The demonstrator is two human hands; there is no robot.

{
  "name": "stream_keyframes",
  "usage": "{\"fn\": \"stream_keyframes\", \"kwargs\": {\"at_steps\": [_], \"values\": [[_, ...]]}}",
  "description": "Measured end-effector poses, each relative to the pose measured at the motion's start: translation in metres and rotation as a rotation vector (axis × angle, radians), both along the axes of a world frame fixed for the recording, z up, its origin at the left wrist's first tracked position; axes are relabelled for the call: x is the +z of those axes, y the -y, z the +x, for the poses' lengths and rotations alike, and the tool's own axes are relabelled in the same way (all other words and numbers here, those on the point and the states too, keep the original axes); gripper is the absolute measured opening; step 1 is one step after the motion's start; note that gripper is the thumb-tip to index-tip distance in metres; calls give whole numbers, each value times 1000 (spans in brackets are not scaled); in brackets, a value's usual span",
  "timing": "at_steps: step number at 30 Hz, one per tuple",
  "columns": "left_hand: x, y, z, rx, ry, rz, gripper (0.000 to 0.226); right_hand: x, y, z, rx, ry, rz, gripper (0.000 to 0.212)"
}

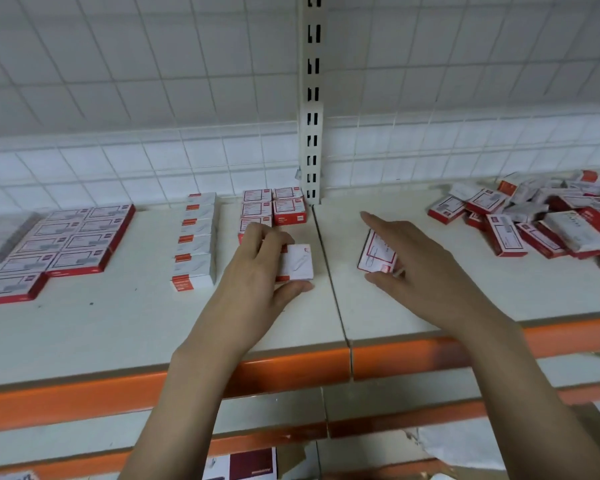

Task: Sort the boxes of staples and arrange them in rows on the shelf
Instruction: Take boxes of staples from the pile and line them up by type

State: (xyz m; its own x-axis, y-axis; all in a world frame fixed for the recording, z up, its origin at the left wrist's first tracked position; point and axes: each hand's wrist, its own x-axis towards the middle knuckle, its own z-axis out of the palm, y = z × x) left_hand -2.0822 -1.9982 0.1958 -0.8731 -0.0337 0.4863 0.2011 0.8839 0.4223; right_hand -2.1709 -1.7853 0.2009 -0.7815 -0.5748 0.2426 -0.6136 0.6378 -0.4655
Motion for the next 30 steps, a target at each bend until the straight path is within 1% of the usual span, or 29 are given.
{"fn": "stream_keyframes", "kwargs": {"at_steps": [1, 4, 10, 14, 15, 16, 19, 21, 22, 23, 25, 27, 30], "values": [[-1, 3, 2, 1, 4, 5, 50, 0, 3, 1, 8, -4, 14, 66], [-4, 7, 9, 34, 18, 14, 49, -1, 7, 3, 14, -11, 17, 49], [-4, 8, 14, 62, 33, 31, 46, 0, 7, 6, 42, 10, -3, 26], [-3, 4, 18, 87, 36, 20, 46, 2, 9, 4, 87, -62, 16, 10], [-3, 3, 18, 95, 36, 17, 46, 2, 9, 3, 99, -83, 40, 5], [-3, 2, 19, 104, 39, 19, 46, 3, 9, 1, 111, -96, 69, 4], [-6, -2, 22, 134, 43, 35, 45, 3, 8, -3, 131, -49, 120, 36], [-8, -4, 24, 152, 43, 40, 44, 2, 8, -4, 140, 12, 97, 58], [-9, -6, 25, 161, 43, 43, 44, 2, 8, -5, 135, 43, 80, 64], [-9, -6, 26, 170, 42, 44, 44, 0, 9, -8, 126, 69, 75, 65], [-11, -7, 26, 191, 40, 41, 45, -3, 14, -13, 125, 67, 105, 57], [-12, -7, 27, 213, 44, 37, 45, -5, 18, -18, 152, 22, 150, 47], [-14, -6, 30, 242, 47, 12, 46, -9, 24, -23, 186, -45, 175, 45]]}}
